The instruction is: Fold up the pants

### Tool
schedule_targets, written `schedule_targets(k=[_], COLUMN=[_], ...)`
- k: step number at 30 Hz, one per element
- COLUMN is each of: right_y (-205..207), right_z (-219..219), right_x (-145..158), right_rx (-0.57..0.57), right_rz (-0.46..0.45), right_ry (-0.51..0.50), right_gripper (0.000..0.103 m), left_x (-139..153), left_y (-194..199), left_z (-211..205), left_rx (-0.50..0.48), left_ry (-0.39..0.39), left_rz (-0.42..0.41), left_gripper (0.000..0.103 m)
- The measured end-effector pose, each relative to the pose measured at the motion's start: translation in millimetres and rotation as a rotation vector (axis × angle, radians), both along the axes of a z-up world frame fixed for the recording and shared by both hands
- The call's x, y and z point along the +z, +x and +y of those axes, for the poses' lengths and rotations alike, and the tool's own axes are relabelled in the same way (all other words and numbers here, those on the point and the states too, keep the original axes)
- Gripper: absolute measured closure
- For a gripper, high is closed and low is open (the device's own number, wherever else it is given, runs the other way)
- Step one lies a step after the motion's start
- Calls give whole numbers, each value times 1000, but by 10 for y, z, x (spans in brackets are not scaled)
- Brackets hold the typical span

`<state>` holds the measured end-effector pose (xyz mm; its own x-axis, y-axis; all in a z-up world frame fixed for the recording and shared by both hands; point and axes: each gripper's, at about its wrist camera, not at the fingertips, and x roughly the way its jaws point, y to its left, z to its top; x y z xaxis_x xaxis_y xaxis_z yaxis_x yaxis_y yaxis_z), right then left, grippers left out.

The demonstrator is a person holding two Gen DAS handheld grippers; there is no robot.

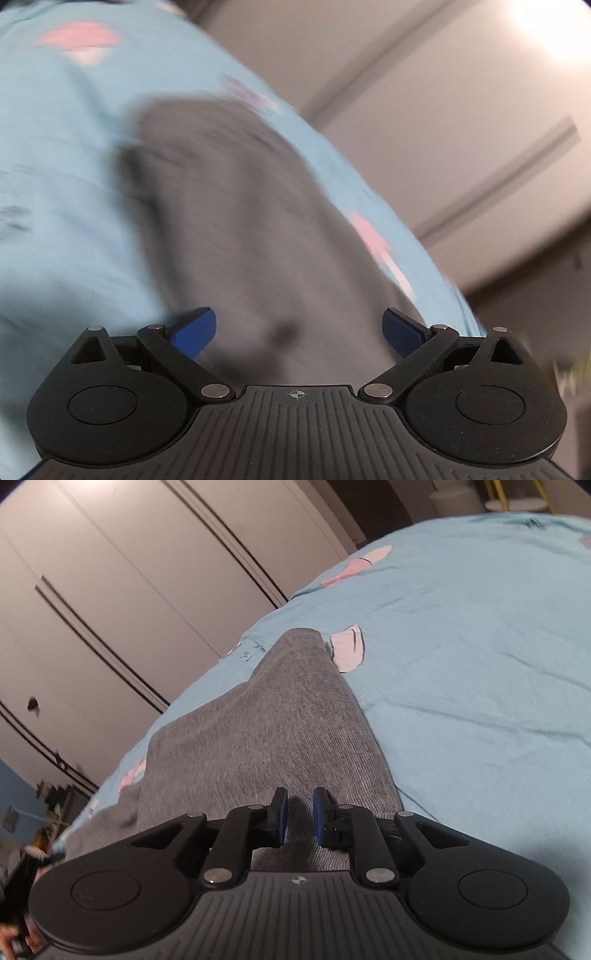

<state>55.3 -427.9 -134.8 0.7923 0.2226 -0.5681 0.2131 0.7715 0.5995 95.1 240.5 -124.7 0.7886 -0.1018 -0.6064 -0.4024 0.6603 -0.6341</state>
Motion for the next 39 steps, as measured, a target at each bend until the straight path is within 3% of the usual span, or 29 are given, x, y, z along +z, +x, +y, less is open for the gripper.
schedule_targets(k=[3, 6, 8, 11, 14, 16, 21, 24, 31, 36, 38, 39], right_y=[-10, 3, 12, 49, 83, 95, 96, 97, 114, 104, 106, 110], right_z=[15, 62, 100, 210, 316, 363, 383, 398, 445, 454, 480, 493], right_x=[0, 14, 46, 97, 129, 133, 125, 126, 131, 125, 130, 133], right_rx=[1, 19, 45, 93, 139, 151, 148, 160, 178, 175, 181, 183], right_rz=[-7, -25, -41, -49, -49, -50, -58, -62, -64, -67, -65, -64], right_ry=[-12, -23, -24, -66, -113, -131, -121, -137, -176, -178, -198, -209], right_gripper=[88, 76, 55, 34, 18, 14, 9, 7, 5, 5, 4, 4], left_x=[-65, -184, -245, -284, -323, -342, -528, -613, -656, -688, -667, -665], left_y=[-103, -48, 11, 154, 193, 201, 393, 374, 503, 631, 729, 795], left_z=[418, 648, 736, 775, 892, 966, 1089, 1149, 1143, 1160, 1143, 1144], left_rx=[113, 133, 125, 107, 83, 55, 62, 66, 31, 60, 72, 69], left_ry=[-4, -61, -107, -81, -146, -207, -191, -230, -210, -193, -178, -164], left_rz=[18, 32, 16, 26, -23, -92, -29, -69, -145, -115, -90, -75], left_gripper=[1, 1, 1, 1, 1, 1, 1, 1, 2, 3, 11, 26])
